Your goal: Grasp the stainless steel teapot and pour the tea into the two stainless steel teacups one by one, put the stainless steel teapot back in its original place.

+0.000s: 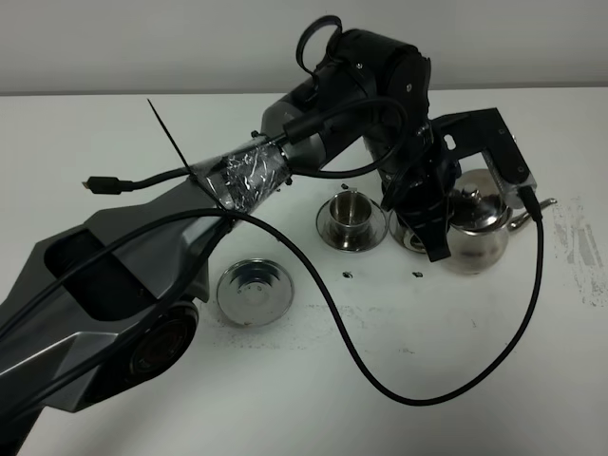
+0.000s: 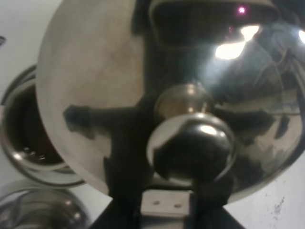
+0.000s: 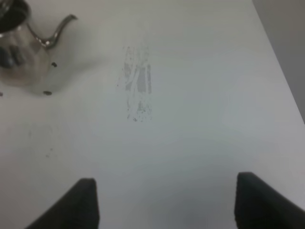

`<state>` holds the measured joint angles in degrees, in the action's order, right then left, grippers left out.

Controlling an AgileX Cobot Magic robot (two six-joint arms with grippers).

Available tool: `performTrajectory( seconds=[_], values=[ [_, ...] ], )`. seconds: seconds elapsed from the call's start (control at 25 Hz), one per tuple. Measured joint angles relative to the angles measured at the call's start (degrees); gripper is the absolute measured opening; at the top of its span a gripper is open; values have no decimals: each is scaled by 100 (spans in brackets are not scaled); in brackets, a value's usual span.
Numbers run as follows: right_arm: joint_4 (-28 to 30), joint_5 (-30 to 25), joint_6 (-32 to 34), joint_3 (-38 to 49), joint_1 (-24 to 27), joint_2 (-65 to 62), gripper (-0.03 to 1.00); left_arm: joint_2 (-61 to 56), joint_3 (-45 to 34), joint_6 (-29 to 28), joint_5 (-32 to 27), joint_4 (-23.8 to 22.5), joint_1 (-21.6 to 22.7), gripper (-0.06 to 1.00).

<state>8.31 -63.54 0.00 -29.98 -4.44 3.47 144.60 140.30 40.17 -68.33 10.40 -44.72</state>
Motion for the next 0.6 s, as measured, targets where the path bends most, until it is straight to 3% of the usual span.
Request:
performTrajectory(
  seconds=[0.6],
  values=[
    [0, 0, 0, 0, 0, 0, 58, 160, 0, 15, 5, 85, -34, 18]
  ],
)
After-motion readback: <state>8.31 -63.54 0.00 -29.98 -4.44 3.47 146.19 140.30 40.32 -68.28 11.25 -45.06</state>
